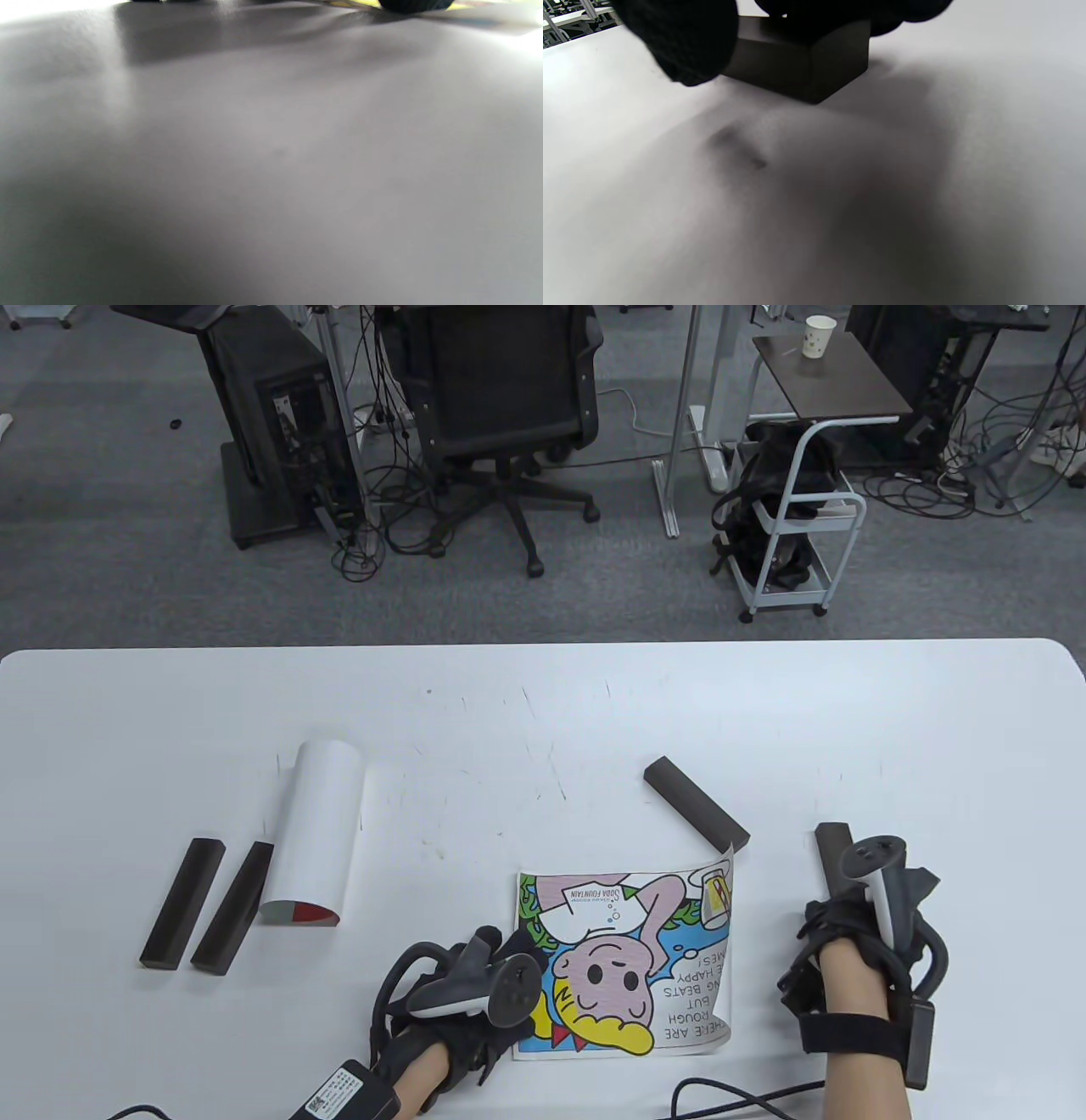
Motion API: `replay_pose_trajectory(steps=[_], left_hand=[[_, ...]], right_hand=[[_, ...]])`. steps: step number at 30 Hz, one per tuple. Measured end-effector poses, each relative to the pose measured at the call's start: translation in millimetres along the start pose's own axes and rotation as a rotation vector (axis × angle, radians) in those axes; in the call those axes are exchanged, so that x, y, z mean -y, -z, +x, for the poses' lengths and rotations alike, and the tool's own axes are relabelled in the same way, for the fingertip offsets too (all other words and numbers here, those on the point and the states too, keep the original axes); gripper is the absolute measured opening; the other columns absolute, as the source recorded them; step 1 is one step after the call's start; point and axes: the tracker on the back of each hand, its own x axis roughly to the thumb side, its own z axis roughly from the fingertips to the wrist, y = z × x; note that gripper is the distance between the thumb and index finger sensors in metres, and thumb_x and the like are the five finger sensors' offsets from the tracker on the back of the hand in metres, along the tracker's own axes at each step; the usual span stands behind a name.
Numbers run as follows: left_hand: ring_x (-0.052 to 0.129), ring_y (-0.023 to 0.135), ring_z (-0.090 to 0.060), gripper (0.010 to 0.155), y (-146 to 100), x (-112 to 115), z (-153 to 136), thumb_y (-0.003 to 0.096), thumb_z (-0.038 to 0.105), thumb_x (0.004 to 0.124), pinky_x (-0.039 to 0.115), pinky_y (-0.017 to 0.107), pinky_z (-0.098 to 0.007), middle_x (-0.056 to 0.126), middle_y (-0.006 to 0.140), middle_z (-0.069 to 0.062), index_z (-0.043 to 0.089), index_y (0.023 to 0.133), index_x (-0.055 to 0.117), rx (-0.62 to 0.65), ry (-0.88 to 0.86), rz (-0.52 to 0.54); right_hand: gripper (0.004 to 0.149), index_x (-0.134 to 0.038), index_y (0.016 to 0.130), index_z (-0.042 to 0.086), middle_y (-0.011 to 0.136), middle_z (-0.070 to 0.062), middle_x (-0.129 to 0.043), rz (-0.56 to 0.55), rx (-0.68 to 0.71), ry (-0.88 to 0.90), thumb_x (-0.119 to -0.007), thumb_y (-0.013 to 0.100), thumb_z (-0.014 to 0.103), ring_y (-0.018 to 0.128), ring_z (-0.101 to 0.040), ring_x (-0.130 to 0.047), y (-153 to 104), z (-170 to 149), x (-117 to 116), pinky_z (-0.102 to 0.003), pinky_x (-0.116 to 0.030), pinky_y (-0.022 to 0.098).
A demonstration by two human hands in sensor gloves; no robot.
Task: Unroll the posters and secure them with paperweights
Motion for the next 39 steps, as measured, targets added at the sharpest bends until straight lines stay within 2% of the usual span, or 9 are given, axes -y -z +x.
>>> replay_pose_trajectory(steps=[10,12,13,18,21,24,26,31,39], left_hand=[[0.032,0.107,-0.041,0.072,-1,0,0,0.045,0.055,0.062,0.046,0.074,-0.057,0.027,0.116,0.002,0.032,0.107,0.033,-0.003,-0.003,-0.004],[0.032,0.108,-0.041,0.072,-1,0,0,0.0451,0.055,0.062,0.046,0.074,-0.057,0.027,0.116,0.002,0.032,0.107,0.033,-0.003,-0.003,-0.005],[0.032,0.108,-0.041,0.072,-1,0,0,0.045,0.055,0.062,0.046,0.074,-0.057,0.027,0.116,0.002,0.032,0.107,0.033,-0.004,-0.004,-0.005],[0.031,0.108,-0.041,0.072,0,1,0,0.0451,0.055,0.062,0.046,0.074,-0.057,0.026,0.116,0.002,0.032,0.107,0.032,-0.004,-0.005,-0.007],[0.031,0.108,-0.041,0.072,0,1,0,0.0451,0.055,0.062,0.046,0.074,-0.057,0.026,0.116,0.002,0.032,0.107,0.032,-0.004,-0.005,-0.008],[0.031,0.108,-0.041,0.072,0,1,0,0.0452,0.055,0.062,0.046,0.074,-0.057,0.026,0.116,0.002,0.032,0.107,0.032,-0.005,-0.005,-0.008],[0.031,0.108,-0.041,0.072,0,1,0,0.0452,0.055,0.062,0.046,0.074,-0.057,0.026,0.116,0.002,0.033,0.107,0.032,-0.006,-0.006,-0.008],[0.031,0.108,-0.04,0.072,0,1,0,0.0452,0.055,0.062,0.045,0.074,-0.057,0.026,0.116,0.002,0.033,0.107,0.032,-0.006,-0.007,-0.01],[0.03,0.108,-0.04,0.072,0,1,0,0.0453,0.055,0.062,0.045,0.074,-0.057,0.025,0.116,0.002,0.033,0.107,0.031,-0.007,-0.007,-0.011]], right_hand=[[0.072,-0.057,0.094,0.013,0.089,-0.015,-0.07,0.036,-0.067,-0.074,-0.09,0.035,0.036,0.07,-0.038,-0.079,2,-9,2,-0.048,-0.071,0.049],[0.075,-0.063,0.09,0.01,0.081,-0.017,-0.078,0.045,-0.074,-0.066,-0.09,0.034,0.053,0.06,-0.037,-0.087,1,-13,3,-0.046,-0.077,0.042],[0.072,-0.065,0.088,0.009,0.078,-0.017,-0.08,0.045,-0.073,-0.057,-0.093,0.031,0.043,0.057,-0.037,-0.089,1,-14,3,-0.045,-0.079,0.04],[0.076,-0.073,0.082,0.006,0.069,-0.017,-0.088,0.101,-0.031,0.172,-0.084,0.036,0.065,0.044,-0.033,-0.096,-5,-34,8,-0.04,-0.085,0.03],[0.076,-0.074,0.081,0.005,0.067,-0.018,-0.089,0.19,0.004,0.293,-0.083,0.037,0.066,0.043,-0.033,-0.097,-12,-44,19,-0.039,-0.085,0.028],[0.076,-0.074,0.081,0.004,0.066,-0.019,-0.09,0.183,0.098,0.376,-0.083,0.037,0.066,0.041,-0.033,-0.097,-30,-42,39,-0.039,-0.085,0.027],[0.071,-0.074,0.081,0.004,0.065,-0.019,-0.09,0.162,0.169,0.369,-0.09,0.03,0.052,0.041,-0.033,-0.097,-48,-34,54,-0.039,-0.085,0.027],[0.072,-0.074,0.08,0.004,0.064,-0.018,-0.09,0.1,0.389,0.316,-0.088,0.031,0.055,0.039,-0.031,-0.097,-104,-3,79,-0.038,-0.085,0.025],[0.071,-0.076,0.078,0.004,0.061,-0.017,-0.092,0.132,0.489,0.156,-0.088,0.03,0.055,0.035,-0.029,-0.098,-155,32,43,-0.036,-0.086,0.023]])
